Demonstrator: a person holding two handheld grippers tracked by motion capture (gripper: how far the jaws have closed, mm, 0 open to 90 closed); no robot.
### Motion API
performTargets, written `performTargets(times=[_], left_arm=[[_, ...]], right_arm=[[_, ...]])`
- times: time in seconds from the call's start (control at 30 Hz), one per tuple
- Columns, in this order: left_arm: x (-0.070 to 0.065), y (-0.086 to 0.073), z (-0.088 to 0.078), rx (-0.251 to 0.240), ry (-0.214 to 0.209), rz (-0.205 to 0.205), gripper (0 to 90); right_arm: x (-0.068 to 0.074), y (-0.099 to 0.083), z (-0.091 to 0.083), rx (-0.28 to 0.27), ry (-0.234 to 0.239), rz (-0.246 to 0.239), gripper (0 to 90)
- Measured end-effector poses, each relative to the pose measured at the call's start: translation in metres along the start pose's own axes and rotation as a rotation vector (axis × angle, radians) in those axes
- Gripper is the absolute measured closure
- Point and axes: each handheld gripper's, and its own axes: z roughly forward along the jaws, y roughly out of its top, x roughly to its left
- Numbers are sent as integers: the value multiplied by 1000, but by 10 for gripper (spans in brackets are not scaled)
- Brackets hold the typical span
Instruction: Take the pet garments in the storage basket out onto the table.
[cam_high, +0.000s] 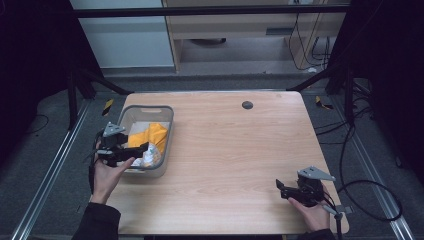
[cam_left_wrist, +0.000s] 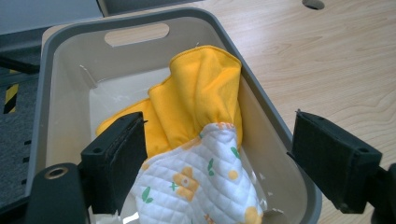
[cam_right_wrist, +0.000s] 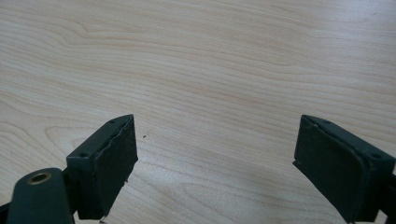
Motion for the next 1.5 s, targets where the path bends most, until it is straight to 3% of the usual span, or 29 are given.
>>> performTargets(times=[0.7, 1.2, 1.5], left_arm=[[3, 7, 29, 107, -14, -9, 191], [1, 5, 47, 199, -13, 21, 235], [-2, 4, 53, 224, -12, 31, 296]], right_arm=[[0, 0, 0, 2, 5, 0, 130], [1, 0, 0, 10, 13, 8, 130], [0, 0, 1, 11, 15, 4, 128]])
